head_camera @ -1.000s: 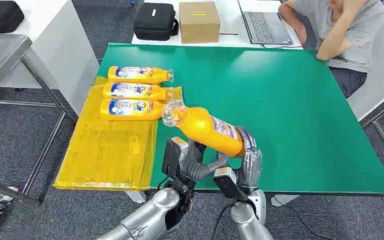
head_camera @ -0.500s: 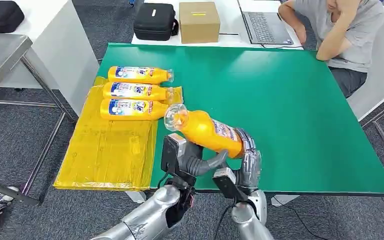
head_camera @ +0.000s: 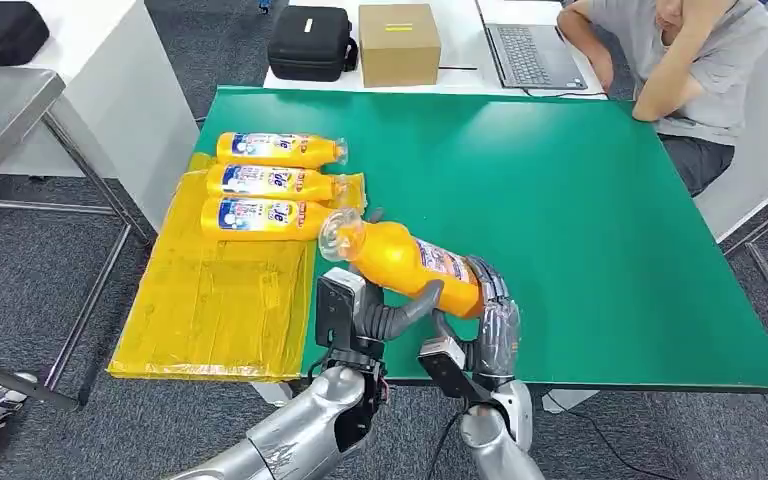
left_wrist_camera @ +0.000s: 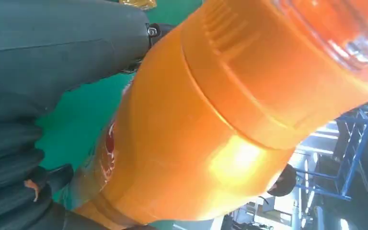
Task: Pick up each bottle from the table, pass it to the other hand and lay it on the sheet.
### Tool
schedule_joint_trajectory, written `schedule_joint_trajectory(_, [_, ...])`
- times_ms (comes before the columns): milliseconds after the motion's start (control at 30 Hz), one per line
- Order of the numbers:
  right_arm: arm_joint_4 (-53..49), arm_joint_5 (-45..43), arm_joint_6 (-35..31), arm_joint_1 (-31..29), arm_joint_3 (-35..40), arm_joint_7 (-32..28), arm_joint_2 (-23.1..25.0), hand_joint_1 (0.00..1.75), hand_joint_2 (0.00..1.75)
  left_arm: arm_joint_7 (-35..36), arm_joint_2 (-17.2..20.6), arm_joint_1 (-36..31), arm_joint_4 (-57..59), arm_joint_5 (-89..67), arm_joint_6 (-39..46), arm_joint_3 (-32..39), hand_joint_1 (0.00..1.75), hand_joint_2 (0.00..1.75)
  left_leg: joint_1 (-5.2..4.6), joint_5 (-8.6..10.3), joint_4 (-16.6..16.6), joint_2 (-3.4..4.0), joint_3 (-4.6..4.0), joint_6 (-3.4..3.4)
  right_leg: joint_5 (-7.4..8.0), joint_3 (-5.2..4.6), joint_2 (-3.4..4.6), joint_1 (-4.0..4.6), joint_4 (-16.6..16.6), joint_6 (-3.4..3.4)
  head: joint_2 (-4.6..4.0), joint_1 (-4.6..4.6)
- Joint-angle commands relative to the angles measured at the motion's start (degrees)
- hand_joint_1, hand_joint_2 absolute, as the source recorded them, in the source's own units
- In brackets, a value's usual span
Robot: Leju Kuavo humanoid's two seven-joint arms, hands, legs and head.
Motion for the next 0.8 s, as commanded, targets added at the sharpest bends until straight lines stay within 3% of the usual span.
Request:
schedule_joint_trajectory(33, [2.35, 2.65, -0.02, -2.89, -1.17, -0.07, 1.25, 1.75, 1.75, 1.98, 1.07, -2.83, 1.83, 0.97, -2.21, -4.75, 0.00, 1.75, 0.05, -0.24, 0.05, 0.14, 0.40, -0.19, -0.22, 0.34, 0.05, 0.07, 0.09, -0.17, 0.00, 0.00])
schedule_joint_trajectory(267, [1.45, 3.43, -0.02, -3.10, -0.38, -0.07, 1.56, 1.75, 1.75, 4.10, 1.07, -2.95, 1.56, 2.97, -3.87, -5.54, 0.00, 1.75, 0.04, -0.13, 0.01, 0.13, 0.22, -0.13, -0.10, 0.19, 0.07, 0.05, 0.03, -0.12, -0.02, 0.00])
schedule_joint_trajectory(433, [-1.06, 6.01, -0.02, -3.08, -0.52, -0.07, 0.75, 1.75, 1.75, 11.30, 1.07, -3.17, 1.24, 10.90, -13.06, -7.01, 0.00, 1.75, 0.03, -0.16, 0.06, 0.10, 0.23, -0.14, -0.15, 0.20, 0.03, 0.04, 0.09, -0.13, 0.00, 0.00])
schedule_joint_trajectory(633, [1.15, 3.85, -0.02, -3.11, 0.18, -0.07, 1.17, 1.75, 1.75, 11.17, 1.07, -3.73, 0.95, 13.11, -12.66, -6.05, 0.00, 1.75, 0.03, -0.17, 0.04, 0.10, 0.29, -0.15, -0.16, 0.27, 0.02, 0.04, 0.06, -0.13, 0.00, 0.02])
schedule_joint_trajectory(700, [-1.81, 10.13, -0.02, -1.30, -1.99, -0.07, 2.98, 1.75, 1.75, 10.78, 1.07, -4.25, 0.26, 13.75, -11.48, -5.91, 0.00, 1.75, 0.08, -0.21, 0.07, 0.12, 0.32, -0.18, -0.18, 0.30, 0.04, 0.10, 0.07, -0.16, 0.00, 0.00])
schedule_joint_trajectory(800, [-2.35, 10.29, -0.02, -0.96, -0.97, -0.07, 2.93, 1.75, 1.75, 10.75, 1.07, -4.41, -0.11, 14.24, -10.71, -5.81, 0.00, 1.75, 0.04, -0.19, 0.08, 0.09, 0.24, -0.16, -0.18, 0.21, 0.02, 0.05, 0.12, -0.14, -0.02, -0.02])
